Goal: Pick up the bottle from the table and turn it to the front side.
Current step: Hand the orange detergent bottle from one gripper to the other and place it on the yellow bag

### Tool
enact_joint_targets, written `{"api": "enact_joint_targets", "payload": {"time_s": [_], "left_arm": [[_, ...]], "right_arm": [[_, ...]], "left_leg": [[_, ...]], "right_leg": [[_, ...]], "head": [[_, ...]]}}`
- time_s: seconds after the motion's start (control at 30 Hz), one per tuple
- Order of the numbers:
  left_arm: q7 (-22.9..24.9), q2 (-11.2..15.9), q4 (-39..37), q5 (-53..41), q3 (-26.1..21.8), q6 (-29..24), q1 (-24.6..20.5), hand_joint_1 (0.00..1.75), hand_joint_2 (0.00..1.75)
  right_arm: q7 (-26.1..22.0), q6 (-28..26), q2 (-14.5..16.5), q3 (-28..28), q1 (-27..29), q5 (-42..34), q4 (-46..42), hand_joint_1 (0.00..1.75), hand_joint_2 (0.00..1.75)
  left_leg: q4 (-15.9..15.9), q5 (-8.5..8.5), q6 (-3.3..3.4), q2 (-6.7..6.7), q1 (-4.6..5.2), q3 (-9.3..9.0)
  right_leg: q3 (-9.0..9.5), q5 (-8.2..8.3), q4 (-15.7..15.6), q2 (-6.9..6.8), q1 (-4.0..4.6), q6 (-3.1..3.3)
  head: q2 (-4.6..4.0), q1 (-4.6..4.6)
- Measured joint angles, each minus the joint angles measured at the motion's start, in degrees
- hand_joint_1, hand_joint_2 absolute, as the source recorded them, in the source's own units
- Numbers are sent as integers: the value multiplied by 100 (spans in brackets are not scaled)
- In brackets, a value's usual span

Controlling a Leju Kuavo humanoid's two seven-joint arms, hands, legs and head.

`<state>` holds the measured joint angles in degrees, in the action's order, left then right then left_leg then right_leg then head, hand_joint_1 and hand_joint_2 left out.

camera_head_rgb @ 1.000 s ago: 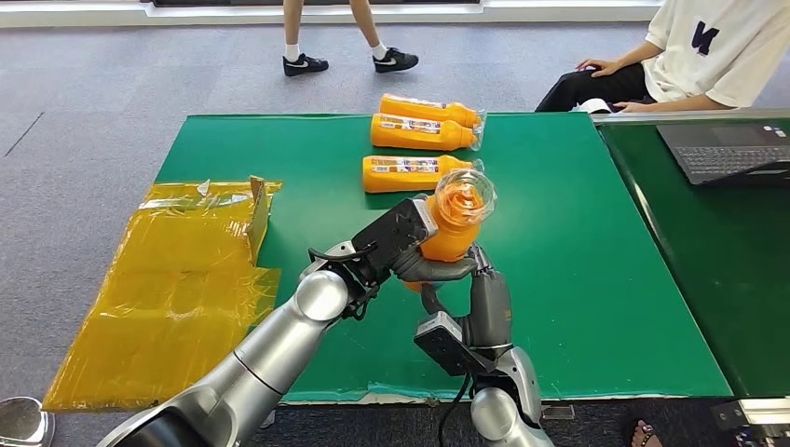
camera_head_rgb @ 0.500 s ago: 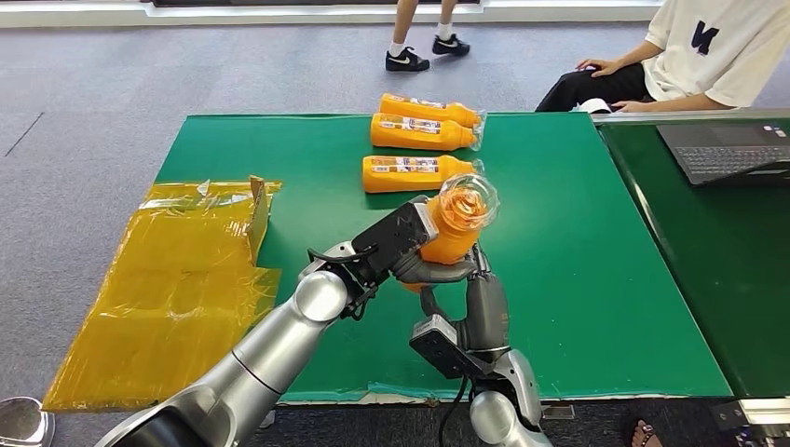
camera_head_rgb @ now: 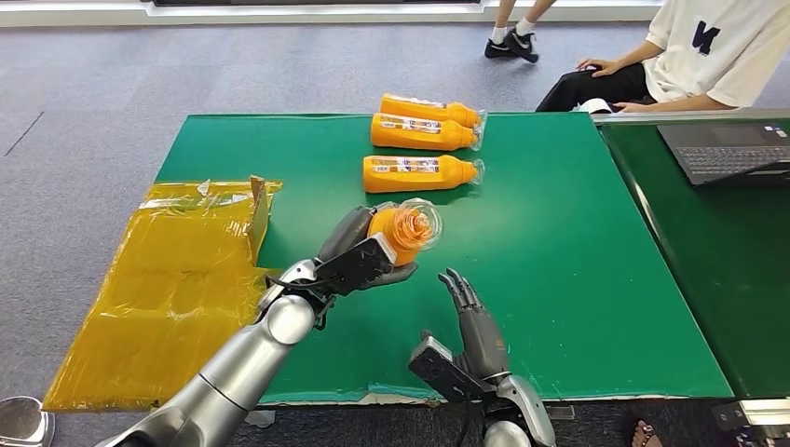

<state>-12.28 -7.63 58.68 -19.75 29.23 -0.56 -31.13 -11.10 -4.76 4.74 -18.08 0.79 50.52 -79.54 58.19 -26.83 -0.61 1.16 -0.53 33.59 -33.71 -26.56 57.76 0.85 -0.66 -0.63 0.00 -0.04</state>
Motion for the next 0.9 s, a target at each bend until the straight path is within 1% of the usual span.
{"api": "enact_joint_targets", "payload": {"time_s": [0.17,0.43,0.57,0.73,0.83,0.9], "left_arm": [[-14,80,63,-104,-156,2,111,175,175],[28,114,95,-257,-252,-77,145,175,175],[122,242,203,-931,-328,-609,253,175,175],[119,598,556,-2047,-678,-1283,665,175,175],[153,820,807,-2995,-913,-1918,1019,175,175],[258,981,963,-3823,-1062,-2425,1268,175,175]], "right_arm": [[2,22,-96,-5,82,-11,-81,0,175],[4,36,-154,-14,102,-26,-117,0,175],[-56,49,-209,-25,83,-209,-118,0,175],[-204,202,-296,-84,-104,-571,-115,0,175],[-324,243,-345,-121,-222,-725,-84,0,175],[-407,255,-355,-142,-303,-762,-28,0,175]], "left_leg": [[1,0,0,0,1,1],[1,1,0,0,1,-1],[-1,0,0,-3,0,-1],[-2,0,-1,-10,-1,-1],[-3,0,-1,-10,-2,-1],[-4,0,-1,-12,-2,0]], "right_leg": [[1,1,0,-1,-2,0],[2,2,0,-1,0,0],[2,1,2,2,0,0],[-1,0,3,8,2,1],[-1,0,4,9,2,2],[-2,-1,5,11,2,2]], "head": [[0,0],[-1,0],[0,0],[0,-1],[0,-1],[0,-1]]}}
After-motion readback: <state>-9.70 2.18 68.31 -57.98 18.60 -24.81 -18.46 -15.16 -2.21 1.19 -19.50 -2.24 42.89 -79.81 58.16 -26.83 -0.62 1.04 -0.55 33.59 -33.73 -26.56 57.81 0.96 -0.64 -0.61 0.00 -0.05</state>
